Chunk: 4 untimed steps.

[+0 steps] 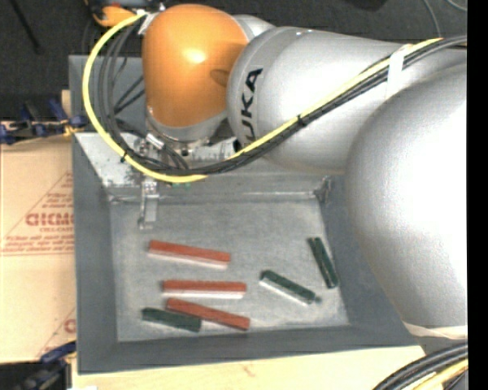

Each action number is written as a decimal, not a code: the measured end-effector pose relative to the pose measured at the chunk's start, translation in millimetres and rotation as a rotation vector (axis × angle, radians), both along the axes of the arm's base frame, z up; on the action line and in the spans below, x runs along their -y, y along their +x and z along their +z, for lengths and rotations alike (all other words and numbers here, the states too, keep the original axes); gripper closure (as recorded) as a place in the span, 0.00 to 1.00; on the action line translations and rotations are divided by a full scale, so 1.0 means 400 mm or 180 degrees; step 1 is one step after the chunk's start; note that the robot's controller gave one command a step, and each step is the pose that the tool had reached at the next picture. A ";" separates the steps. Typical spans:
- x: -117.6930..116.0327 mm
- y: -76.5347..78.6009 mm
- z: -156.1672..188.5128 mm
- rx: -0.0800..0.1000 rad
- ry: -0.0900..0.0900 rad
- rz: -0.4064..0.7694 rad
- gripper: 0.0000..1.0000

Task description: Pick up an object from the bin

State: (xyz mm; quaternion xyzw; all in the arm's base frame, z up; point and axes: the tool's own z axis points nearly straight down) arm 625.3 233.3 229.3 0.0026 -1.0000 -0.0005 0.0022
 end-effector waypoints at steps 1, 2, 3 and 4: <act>0.004 0.002 0.012 0.0020 0.0004 -0.0013 0.00; 0.015 -0.065 -0.164 0.0033 0.0008 -0.0007 0.00; 0.093 -0.064 -0.324 0.0029 0.0007 -0.0288 0.00; 0.117 -0.127 -0.351 0.0015 -0.0001 -0.0439 0.00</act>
Offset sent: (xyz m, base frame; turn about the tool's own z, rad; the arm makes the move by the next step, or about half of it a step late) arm -0.0577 -0.0107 -0.1436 0.0081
